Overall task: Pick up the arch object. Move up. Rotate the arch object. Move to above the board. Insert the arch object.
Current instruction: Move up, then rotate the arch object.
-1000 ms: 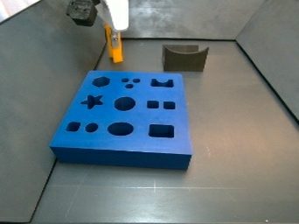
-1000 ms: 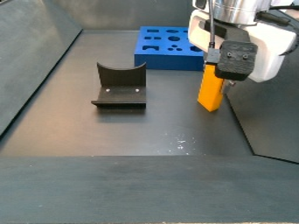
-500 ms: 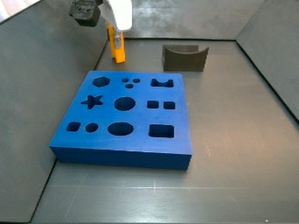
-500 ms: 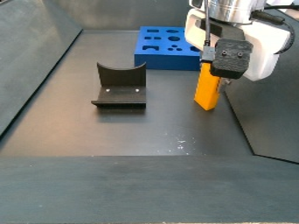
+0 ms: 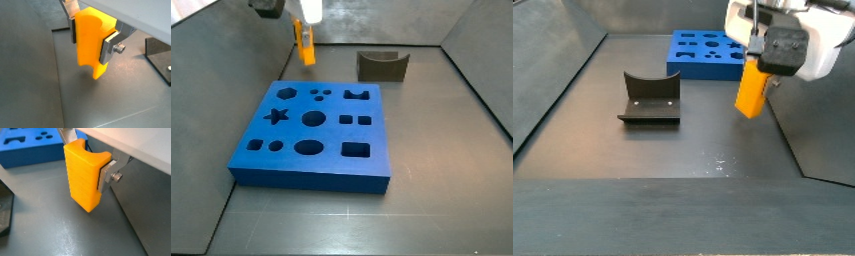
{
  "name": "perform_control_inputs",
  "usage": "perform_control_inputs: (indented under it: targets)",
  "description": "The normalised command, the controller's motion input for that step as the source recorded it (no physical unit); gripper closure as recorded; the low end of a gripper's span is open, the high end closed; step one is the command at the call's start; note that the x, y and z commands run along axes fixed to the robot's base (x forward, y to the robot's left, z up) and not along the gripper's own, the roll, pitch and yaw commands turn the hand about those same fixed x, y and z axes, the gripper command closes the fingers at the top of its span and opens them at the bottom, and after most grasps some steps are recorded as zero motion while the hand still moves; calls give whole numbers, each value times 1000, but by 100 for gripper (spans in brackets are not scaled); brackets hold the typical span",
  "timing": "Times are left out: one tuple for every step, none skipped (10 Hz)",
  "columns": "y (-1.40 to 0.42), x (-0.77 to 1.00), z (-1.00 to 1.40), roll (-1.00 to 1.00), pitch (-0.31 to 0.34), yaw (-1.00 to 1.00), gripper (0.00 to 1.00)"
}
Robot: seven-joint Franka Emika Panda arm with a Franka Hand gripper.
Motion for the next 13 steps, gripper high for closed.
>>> perform_control_inputs:
  targets:
    - [9, -30, 478, 56, 66, -21, 100]
    - [12, -29, 392, 72, 74, -21, 100]
    - [12, -29, 279, 89, 77, -15, 100]
    - [13, -28, 196, 102, 78, -11, 100]
    - [-330, 211, 1000, 0, 0, 0, 100]
    - [-341, 221, 1000, 6, -5, 16, 100]
    - [-299, 190, 1000, 7, 33, 25, 100]
    - [-235, 158, 1000, 16, 73, 18, 100]
    - [-215, 141, 1000, 26, 91, 17, 100]
    - [-175, 117, 1000, 42, 100, 15, 100]
    - [-157, 105, 1000, 51, 100, 14, 100]
    - [-128, 83, 1000, 69, 97, 16, 100]
    - [-105, 70, 1000, 82, 98, 16, 100]
